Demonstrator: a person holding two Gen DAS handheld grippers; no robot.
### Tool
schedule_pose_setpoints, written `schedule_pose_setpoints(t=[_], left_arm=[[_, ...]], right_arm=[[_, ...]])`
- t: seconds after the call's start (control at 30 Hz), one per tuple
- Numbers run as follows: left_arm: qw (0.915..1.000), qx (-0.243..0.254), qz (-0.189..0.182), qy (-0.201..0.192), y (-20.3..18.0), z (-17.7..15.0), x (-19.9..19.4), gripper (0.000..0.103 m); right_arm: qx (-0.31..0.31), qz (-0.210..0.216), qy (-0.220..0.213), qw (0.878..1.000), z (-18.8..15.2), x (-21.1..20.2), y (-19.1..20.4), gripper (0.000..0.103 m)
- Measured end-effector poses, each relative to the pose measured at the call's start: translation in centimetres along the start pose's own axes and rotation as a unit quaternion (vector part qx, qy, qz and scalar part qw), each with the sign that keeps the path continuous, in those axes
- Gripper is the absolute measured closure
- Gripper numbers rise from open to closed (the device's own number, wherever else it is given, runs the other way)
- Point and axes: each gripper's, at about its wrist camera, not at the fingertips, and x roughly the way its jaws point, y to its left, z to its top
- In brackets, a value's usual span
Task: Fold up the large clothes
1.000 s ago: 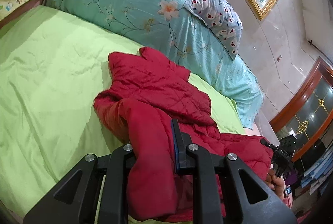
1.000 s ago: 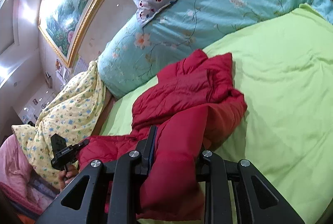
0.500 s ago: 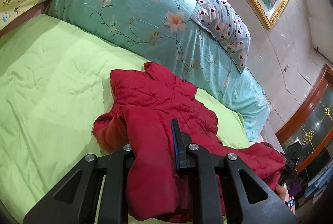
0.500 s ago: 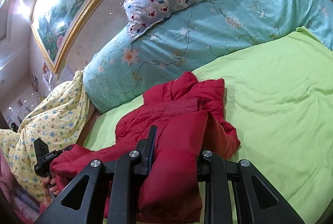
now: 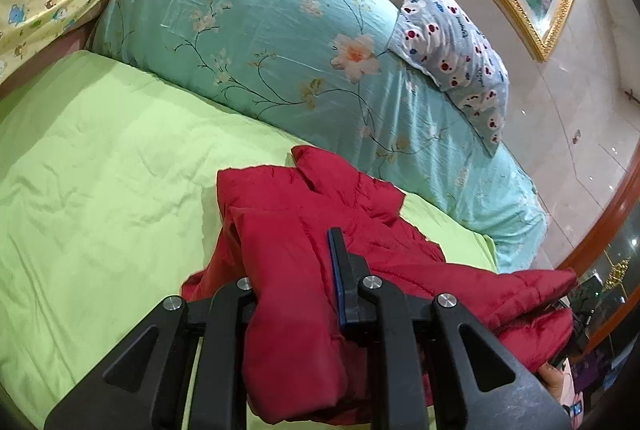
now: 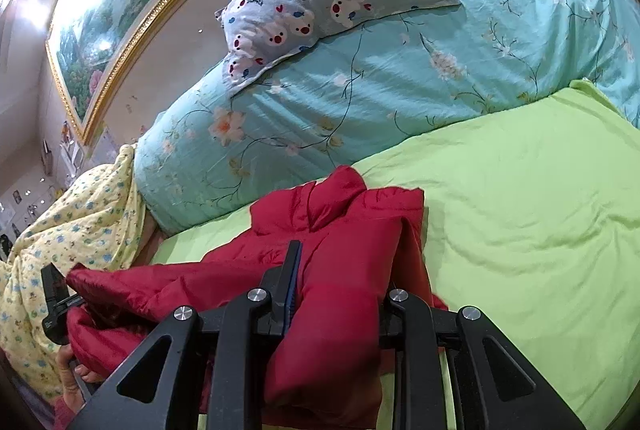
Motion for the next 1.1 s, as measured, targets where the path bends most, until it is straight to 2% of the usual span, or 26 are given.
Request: schedule_pose_setpoints(t=[0.3,0.57,0.83,1.1], left_arm=[[0.9992,-0.009,0.039,0.001,0.5,2.3,4.8,0.087],[0.9972,-0.01,0.07,0.026,1.5,3.8,11.0,0.087],[0.9943,-0.006,0.095,0.048,2.6,4.5,16.8,0.086],[0.9919,-0.006,0.114,0.057,3.6,4.9,20.9,0.084]], right_arm=[[0.017,-0.032,0.006,0.999,2.5,4.8,-1.2,0.079],[0.027,-0.062,0.028,0.997,3.7,10.6,-3.0,0.078],[0.045,-0.091,0.055,0.993,3.9,16.4,-5.0,0.078],[0.052,-0.106,0.066,0.991,3.7,20.8,-6.7,0.076]])
